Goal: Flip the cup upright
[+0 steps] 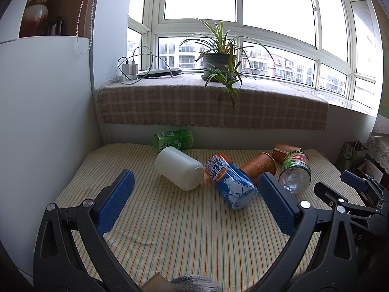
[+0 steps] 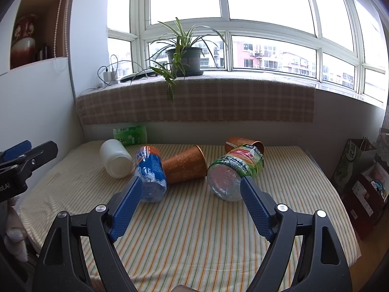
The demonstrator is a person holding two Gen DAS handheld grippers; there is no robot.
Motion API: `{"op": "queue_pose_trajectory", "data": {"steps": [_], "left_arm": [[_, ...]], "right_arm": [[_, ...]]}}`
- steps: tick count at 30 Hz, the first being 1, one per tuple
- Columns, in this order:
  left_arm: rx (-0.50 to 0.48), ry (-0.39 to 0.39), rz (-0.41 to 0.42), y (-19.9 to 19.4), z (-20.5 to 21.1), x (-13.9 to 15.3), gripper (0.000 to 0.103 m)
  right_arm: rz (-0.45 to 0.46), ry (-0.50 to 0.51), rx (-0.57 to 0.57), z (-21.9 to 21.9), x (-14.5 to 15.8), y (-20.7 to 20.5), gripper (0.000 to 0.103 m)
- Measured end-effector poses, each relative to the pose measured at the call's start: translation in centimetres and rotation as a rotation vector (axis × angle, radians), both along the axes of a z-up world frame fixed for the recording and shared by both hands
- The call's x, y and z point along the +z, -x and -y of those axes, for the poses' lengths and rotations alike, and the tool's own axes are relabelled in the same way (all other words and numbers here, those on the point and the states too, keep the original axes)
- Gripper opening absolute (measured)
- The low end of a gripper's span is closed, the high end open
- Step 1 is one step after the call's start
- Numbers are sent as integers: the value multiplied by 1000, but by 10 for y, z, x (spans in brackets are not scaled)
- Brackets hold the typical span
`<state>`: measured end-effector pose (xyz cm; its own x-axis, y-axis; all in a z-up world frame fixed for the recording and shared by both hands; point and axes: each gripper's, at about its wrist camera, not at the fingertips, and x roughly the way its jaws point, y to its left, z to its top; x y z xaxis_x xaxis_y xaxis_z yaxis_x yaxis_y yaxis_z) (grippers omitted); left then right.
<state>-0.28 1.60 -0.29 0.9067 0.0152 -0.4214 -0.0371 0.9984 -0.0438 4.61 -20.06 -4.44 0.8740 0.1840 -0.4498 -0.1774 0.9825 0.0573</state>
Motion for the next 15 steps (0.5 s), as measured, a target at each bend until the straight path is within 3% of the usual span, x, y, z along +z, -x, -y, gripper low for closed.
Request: {"op": "queue_pose_trajectory", "data": {"steps": [15], "left_arm": [[3, -3, 0, 2, 2, 4, 103]], "right_arm": [[-5, -3, 11, -2, 1, -2, 82]]}}
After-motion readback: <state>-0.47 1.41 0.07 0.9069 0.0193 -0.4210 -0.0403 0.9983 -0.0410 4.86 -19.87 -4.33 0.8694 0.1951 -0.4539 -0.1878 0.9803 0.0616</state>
